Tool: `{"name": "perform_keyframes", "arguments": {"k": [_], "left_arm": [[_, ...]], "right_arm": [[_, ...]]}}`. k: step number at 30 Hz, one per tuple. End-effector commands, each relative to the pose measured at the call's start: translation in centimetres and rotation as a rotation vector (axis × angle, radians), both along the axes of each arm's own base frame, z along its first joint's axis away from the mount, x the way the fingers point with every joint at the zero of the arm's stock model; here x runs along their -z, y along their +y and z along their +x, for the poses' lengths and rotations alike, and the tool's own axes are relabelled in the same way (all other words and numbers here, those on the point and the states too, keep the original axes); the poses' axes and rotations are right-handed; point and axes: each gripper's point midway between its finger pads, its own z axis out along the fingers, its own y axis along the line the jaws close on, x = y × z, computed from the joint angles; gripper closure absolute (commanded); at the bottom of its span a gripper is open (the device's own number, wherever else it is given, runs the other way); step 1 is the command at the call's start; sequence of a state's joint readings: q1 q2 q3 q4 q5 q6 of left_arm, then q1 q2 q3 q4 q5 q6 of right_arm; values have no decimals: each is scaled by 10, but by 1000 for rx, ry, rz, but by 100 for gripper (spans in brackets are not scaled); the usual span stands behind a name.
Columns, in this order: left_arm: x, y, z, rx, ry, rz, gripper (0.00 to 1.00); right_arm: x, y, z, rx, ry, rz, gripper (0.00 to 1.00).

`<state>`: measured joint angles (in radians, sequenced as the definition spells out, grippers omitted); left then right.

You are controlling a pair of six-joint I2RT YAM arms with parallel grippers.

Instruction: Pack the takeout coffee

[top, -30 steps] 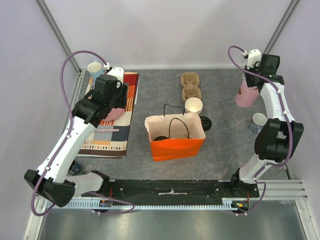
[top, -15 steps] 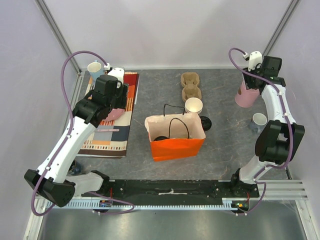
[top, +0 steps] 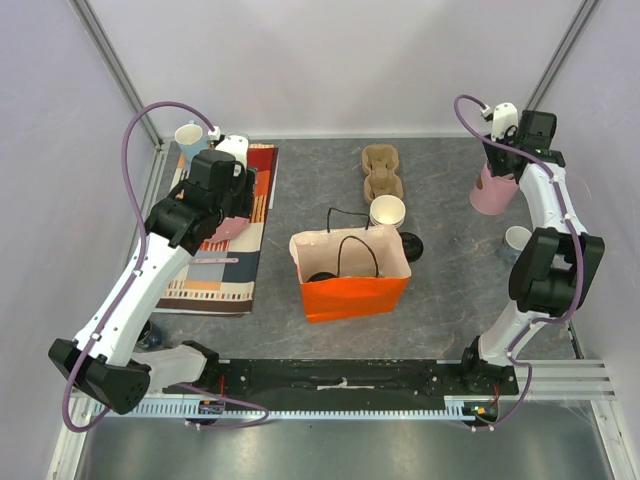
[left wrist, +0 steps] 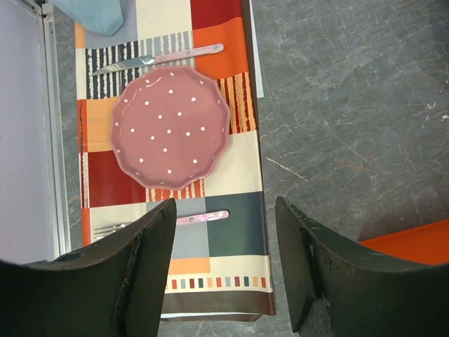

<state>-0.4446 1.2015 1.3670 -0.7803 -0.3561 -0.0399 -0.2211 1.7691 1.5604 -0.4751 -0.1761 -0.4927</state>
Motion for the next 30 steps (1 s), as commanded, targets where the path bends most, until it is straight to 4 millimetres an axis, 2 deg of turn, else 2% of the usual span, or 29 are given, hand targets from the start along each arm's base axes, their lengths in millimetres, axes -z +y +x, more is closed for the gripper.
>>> {"name": "perform_keyframes", "arguments": {"k": [1, 3, 6, 8, 13, 18, 22, 27, 30], "left_arm": [[-4, -1, 2, 23, -17, 6, 36], [-3, -1, 3, 23, -16, 8, 36], [-2, -1, 3, 23, -12, 8, 36], [-2, -2, 3, 23, -12, 8, 36], [1, -2, 3, 25, -4, 12, 36], [1, -2, 3, 25, -4, 6, 36], [2, -4, 2, 29, -2, -1, 36], [0, -3, 2, 29, -8, -2, 36], [-1, -2, 1, 28, -11, -1, 36]], "right_arm": [[-23, 9, 17, -34, -74, -7, 67], [-23, 8, 17, -38, -73, -21, 68], [-23, 8, 16, -35, -73, -19, 78], [-22, 8, 15, -32, -71, -17, 81], [-19, -2, 14, 9, -58, -55, 90], [-30, -6, 14, 26, -80, -68, 100], [-40, -6, 11, 32, -100, -75, 100], [-55, -17, 6, 94, -134, -65, 100], [-74, -24, 6, 139, -184, -54, 100]]}}
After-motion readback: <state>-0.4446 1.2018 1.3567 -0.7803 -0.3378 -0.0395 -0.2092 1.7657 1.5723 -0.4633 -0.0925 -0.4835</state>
